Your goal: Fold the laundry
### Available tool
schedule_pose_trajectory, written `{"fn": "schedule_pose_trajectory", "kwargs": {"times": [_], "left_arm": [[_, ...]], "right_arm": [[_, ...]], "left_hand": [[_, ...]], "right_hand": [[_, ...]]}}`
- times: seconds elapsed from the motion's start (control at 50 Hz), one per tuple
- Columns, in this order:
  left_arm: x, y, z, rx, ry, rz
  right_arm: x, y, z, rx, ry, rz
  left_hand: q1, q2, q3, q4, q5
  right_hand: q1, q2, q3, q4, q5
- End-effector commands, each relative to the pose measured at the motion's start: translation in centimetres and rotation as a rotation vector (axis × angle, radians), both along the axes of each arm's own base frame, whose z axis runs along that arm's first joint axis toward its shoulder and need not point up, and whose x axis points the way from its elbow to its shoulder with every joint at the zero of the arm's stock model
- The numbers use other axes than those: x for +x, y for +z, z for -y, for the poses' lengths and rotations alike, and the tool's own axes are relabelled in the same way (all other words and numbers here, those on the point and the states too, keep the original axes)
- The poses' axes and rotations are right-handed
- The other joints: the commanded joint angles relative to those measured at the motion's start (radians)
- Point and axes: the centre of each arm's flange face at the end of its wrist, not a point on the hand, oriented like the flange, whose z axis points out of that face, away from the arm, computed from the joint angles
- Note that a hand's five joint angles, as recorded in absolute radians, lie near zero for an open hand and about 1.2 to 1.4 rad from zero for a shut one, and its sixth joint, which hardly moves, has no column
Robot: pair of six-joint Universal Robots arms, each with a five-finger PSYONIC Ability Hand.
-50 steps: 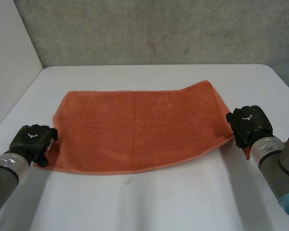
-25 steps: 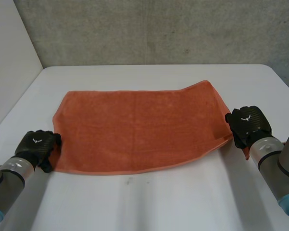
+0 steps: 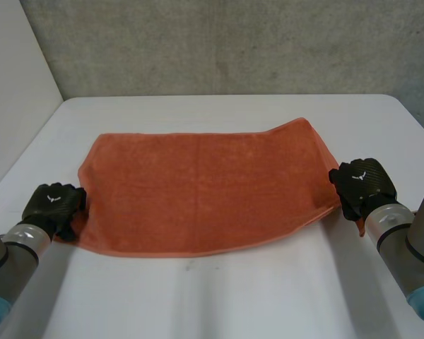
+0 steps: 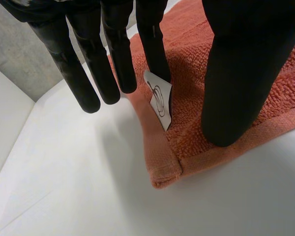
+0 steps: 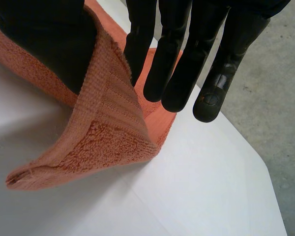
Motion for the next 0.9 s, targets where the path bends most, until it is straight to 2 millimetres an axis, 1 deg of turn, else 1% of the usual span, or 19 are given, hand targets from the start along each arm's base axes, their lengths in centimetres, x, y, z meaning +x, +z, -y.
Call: {"fn": "schedule_pose_trajectory", "kwargs": {"times": [0.02,0.1,0.14,0.16,0.18,0.44,0.54,0.56,0.58,0.6,0.64,0.66,0.76,0.78,0.8,0.82,0.84,0.86,0.9], "left_arm": [[0.0,-0.4,0.1,0.014,0.001,0.000],[0.0,-0.5,0.0,0.016,0.001,0.000],[0.1,-0.3,0.0,0.013,0.004,0.001],[0.1,-0.3,0.0,0.013,0.004,0.001],[0.1,-0.2,-0.1,0.010,0.006,0.000],[0.1,0.0,-0.6,0.014,0.015,0.004],[0.7,2.8,-1.6,-0.060,0.082,0.026],[0.7,2.8,-1.6,-0.060,0.082,0.026],[0.8,3.5,-2.1,-0.074,0.096,0.029],[0.8,3.6,-2.1,-0.074,0.096,0.029],[0.9,5.3,-3.5,-0.088,0.111,0.038],[0.9,5.3,-3.5,-0.088,0.111,0.038],[1.4,8.1,-6.9,0.004,0.138,0.044],[1.4,8.2,-6.9,0.004,0.138,0.044],[1.7,8.7,-7.7,0.026,0.153,0.047],[1.7,8.7,-7.7,0.026,0.154,0.047],[1.8,9.2,-8.4,0.039,0.163,0.051],[1.8,9.6,-8.9,0.042,0.161,0.063],[1.9,9.8,-9.2,0.043,0.157,0.083]], "right_arm": [[0.0,-0.1,0.0,0.003,0.000,-0.001],[0.0,0.0,0.0,0.002,0.000,0.000],[0.0,0.0,0.0,0.002,0.000,0.000],[-0.1,0.0,0.0,0.002,-0.003,-0.001],[-0.1,0.0,0.0,0.002,-0.003,-0.001],[-0.3,0.2,0.3,-0.002,-0.015,-0.003],[-0.4,0.5,0.1,0.013,-0.008,-0.025],[-0.4,0.5,0.1,0.013,-0.008,-0.025],[-0.4,0.6,-0.3,0.043,-0.002,-0.046],[-0.5,1.0,-0.6,0.072,0.008,-0.079],[-0.7,1.6,-1.1,0.103,0.016,-0.118],[-0.7,1.6,-1.1,0.103,0.016,-0.119],[-2.6,2.4,-3.2,0.283,0.045,-0.284],[-2.6,2.4,-3.2,0.284,0.045,-0.284],[-3.0,2.7,-3.9,0.314,0.054,-0.318],[-3.3,3.0,-4.6,0.341,0.067,-0.353],[-3.3,3.0,-4.6,0.341,0.067,-0.353],[-3.7,3.0,-5.3,0.370,0.084,-0.391],[-4.0,3.0,-6.0,0.396,0.102,-0.431]], "left_hand": [[0.198,0.198,0.198,0.198,0.203],[0.351,0.351,0.351,0.351,0.356],[0.579,0.578,0.579,0.579,0.584],[0.580,0.580,0.580,0.580,0.585],[0.725,0.725,0.725,0.725,0.730],[0.726,0.726,0.726,0.726,0.731],[0.726,0.726,0.726,0.726,0.731],[0.726,0.726,0.726,0.726,0.731],[0.726,0.726,0.726,0.726,0.731],[0.726,0.726,0.726,0.726,0.731],[0.726,0.726,0.726,0.726,0.731],[0.726,0.726,0.726,0.726,0.731],[0.726,0.726,0.726,0.726,0.731],[0.726,0.726,0.726,0.726,0.731],[0.726,0.726,0.726,0.726,0.731],[0.726,0.726,0.726,0.726,0.731],[0.726,0.726,0.726,0.726,0.731],[0.726,0.726,0.726,0.726,0.731],[0.726,0.726,0.726,0.726,0.731]], "right_hand": [[0.414,0.213,0.207,0.203,0.225],[0.414,0.213,0.207,0.203,0.225],[0.414,0.213,0.207,0.203,0.225],[0.414,0.213,0.207,0.203,0.225],[0.414,0.213,0.207,0.203,0.225],[0.414,0.213,0.207,0.203,0.225],[0.414,0.213,0.207,0.203,0.225],[0.414,0.213,0.207,0.203,0.225],[0.414,0.213,0.207,0.203,0.225],[0.414,0.213,0.207,0.203,0.225],[0.414,0.213,0.207,0.203,0.225],[0.414,0.213,0.207,0.203,0.225],[0.414,0.213,0.207,0.203,0.225],[0.414,0.213,0.207,0.203,0.225],[0.414,0.213,0.207,0.203,0.225],[0.414,0.213,0.207,0.203,0.225],[0.414,0.213,0.207,0.203,0.225],[0.414,0.213,0.207,0.203,0.225],[0.414,0.213,0.207,0.203,0.225]]}}
